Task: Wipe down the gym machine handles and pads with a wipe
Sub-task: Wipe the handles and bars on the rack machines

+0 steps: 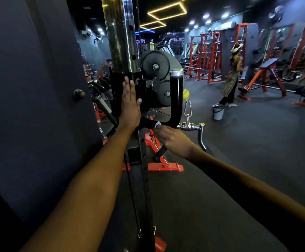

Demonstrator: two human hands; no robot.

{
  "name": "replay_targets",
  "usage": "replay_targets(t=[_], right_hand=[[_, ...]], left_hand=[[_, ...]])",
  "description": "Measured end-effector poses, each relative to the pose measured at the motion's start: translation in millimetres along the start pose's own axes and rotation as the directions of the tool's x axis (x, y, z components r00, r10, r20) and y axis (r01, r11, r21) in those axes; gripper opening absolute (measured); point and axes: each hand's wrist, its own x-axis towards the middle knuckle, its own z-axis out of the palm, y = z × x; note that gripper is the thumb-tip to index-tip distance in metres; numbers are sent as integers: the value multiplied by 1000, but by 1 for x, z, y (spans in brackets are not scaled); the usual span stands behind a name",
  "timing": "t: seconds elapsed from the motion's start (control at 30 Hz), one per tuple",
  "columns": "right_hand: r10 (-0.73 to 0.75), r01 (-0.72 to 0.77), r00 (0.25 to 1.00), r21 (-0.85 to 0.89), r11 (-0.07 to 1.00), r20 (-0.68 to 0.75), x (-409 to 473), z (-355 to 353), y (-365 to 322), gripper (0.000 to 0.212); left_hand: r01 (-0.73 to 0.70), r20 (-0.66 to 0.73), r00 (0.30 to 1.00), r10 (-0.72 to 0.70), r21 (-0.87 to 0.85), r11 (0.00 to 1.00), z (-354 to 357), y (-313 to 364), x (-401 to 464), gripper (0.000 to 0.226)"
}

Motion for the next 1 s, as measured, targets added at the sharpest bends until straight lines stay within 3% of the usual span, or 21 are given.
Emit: replay_targets(t=[0.1,0.27,0.33,0.4,0.47,0.5,0.57,0.63,0.7,0.83,1.0], right_hand=[[-115,121,990,-67,990,85,5,-3,7,34],[-194,196,980,-76,978,34,-36,-17,42,31],[-46,45,997,-10,999,-57,-44,-33,49,37],[266,-252,952,106,962,-154,-36,-53,49,41],[608,-506,740,359,785,-288,-12,-69,53,30],[720,-525,626,521,673,-300,4,-74,56,25],[892,-446,391,801,399,-227,37,-77,62,24],[972,-250,230,968,21,39,54,-69,64,25],[946,-114,244,975,-189,212,52,-56,67,27],[835,-109,379,915,-387,399,28,-40,67,34],[813,-256,421,912,-319,403,8,-35,59,23]], left_hand=[[-5,3,1000,5,6,1000,-2,1,-1,63],[19,18,1000,-19,-6,1000,-2,2,-2,63],[17,11,1000,-17,-5,1000,-1,2,-2,63],[31,12,999,-31,-6,1000,-1,3,-1,63],[33,6,999,-33,-6,999,0,3,-2,63],[29,5,1000,-29,-4,1000,0,3,-2,63],[25,7,1000,-25,2,1000,0,3,-2,63],[30,15,999,-30,6,1000,-1,2,-2,63],[21,18,1000,-21,4,1000,-1,2,-3,63],[35,23,999,-35,-1,999,0,3,-4,64],[65,32,997,-65,12,998,-3,8,-5,64]])
